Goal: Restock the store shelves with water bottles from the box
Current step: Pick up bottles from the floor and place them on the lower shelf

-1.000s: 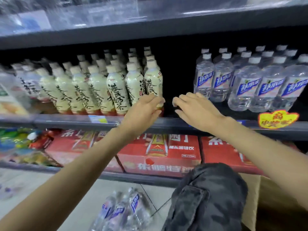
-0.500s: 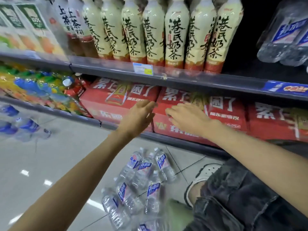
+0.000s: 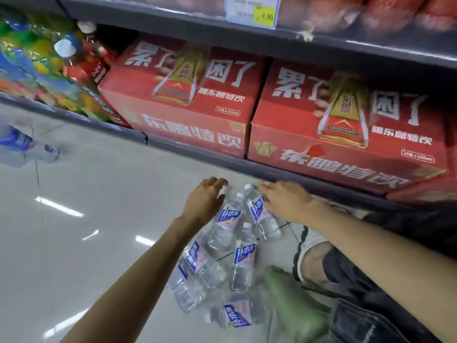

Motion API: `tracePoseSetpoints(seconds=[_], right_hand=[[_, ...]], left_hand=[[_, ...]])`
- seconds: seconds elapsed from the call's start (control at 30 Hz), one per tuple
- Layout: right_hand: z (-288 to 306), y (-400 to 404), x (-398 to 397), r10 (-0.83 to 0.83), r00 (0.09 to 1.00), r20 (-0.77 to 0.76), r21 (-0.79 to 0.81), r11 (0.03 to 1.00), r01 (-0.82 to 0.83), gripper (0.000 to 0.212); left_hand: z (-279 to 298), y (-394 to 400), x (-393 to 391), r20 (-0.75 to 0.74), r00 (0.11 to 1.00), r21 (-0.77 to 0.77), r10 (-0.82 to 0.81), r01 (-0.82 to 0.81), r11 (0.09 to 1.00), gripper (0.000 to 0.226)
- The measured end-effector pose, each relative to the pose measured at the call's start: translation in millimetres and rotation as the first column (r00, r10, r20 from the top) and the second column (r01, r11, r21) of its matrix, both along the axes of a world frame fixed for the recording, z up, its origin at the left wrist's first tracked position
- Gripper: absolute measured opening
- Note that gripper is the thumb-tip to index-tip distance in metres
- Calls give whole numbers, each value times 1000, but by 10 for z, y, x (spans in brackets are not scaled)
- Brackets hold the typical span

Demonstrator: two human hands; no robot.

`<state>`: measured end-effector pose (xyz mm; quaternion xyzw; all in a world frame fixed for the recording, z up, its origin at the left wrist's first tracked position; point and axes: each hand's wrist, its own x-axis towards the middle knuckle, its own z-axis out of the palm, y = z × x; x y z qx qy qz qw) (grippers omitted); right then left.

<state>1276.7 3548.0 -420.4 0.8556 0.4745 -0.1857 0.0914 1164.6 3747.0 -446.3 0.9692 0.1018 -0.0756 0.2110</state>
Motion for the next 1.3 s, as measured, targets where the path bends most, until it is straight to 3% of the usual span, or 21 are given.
tracePoseSetpoints(seconds=[0.3, 0.5, 0.73, 0.9, 1.17, 1.3], right_hand=[[-758, 52, -22, -300, 935, -190, -118, 952, 282, 45], [-1064, 139, -52, -505, 820, -268, -193, 862, 468, 65], [-1320, 223, -160, -624, 717, -310, -241, 782, 575, 91], [-1460, 297, -196, -716, 603, -352, -206, 687, 696, 87], [-1523, 331, -179, -709, 622, -332, -159, 693, 704, 80], [-1386, 243, -158, -637, 691, -342, -158, 763, 627, 79]], left_hand=[[-877, 198, -115, -181, 975, -47, 130, -141, 989, 49], [-1316, 202, -174, -191, 943, -89, 272, -293, 952, 71], [-1548, 216, -173, -270, 902, -129, 338, -381, 915, 94], [-1566, 232, -115, -379, 866, -123, 326, -397, 910, 100], [-1563, 153, -68, -355, 853, -129, 382, -450, 884, 85], [-1513, 146, -59, -371, 854, -151, 366, -444, 883, 89]])
